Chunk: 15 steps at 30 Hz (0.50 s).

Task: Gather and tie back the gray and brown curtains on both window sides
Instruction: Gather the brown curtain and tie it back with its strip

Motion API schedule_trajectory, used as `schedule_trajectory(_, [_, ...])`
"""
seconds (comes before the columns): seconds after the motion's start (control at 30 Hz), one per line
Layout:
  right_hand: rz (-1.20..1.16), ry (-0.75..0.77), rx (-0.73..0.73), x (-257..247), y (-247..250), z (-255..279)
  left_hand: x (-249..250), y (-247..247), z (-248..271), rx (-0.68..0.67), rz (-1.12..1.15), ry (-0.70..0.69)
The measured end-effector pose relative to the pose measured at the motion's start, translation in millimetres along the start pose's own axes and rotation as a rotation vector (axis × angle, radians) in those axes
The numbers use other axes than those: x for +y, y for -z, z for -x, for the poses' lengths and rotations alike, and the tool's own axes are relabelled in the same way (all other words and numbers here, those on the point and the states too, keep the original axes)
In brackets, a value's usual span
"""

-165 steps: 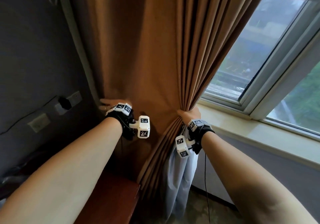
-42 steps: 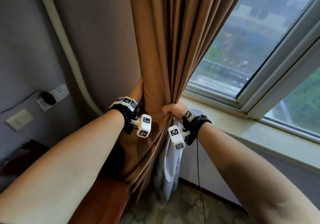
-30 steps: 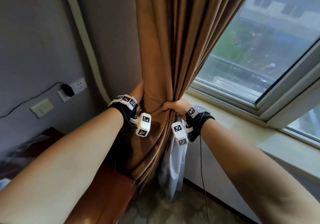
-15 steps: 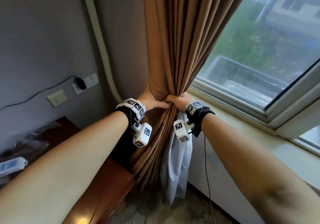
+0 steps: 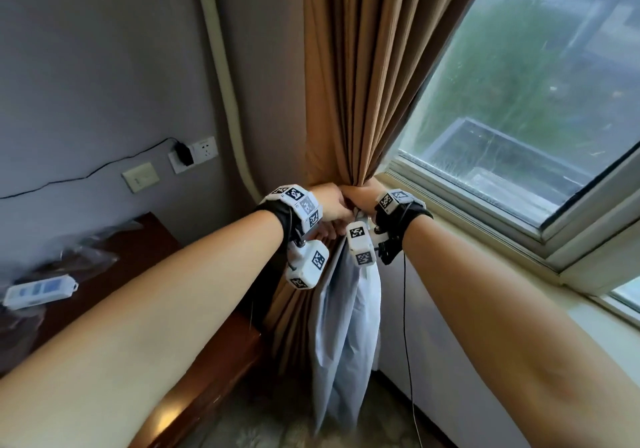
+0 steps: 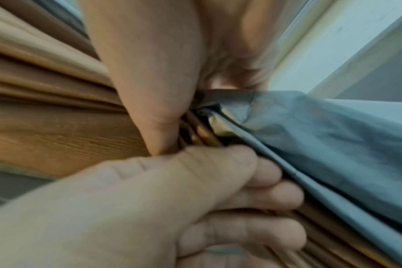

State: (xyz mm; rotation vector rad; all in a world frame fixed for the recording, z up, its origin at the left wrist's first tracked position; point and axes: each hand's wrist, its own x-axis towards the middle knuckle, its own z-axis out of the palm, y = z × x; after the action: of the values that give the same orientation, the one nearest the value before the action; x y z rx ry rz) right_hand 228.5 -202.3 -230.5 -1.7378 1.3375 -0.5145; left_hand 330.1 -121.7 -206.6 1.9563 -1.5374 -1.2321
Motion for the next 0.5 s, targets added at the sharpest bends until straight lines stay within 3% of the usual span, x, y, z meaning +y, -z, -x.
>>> schedule_trajectory(0.1, [-0.046,-0.032,-0.033,0.3,2.9,4.2,-2.9,-8.6,1.7,0.048,-0.062,0.015])
schedule_trajectory(0.3, [-0.089,-0.032,-0.06,1.5,5.3,3.9,-6.8,-25.6,3.3,0.401,-0.518,-0.055])
schedule_trajectory(0.5, [-0.119,-0.051,-0.053,4.2,10.1,4.0,-10.9,-30.7,-1.6,0.416,-0.587,-0.078])
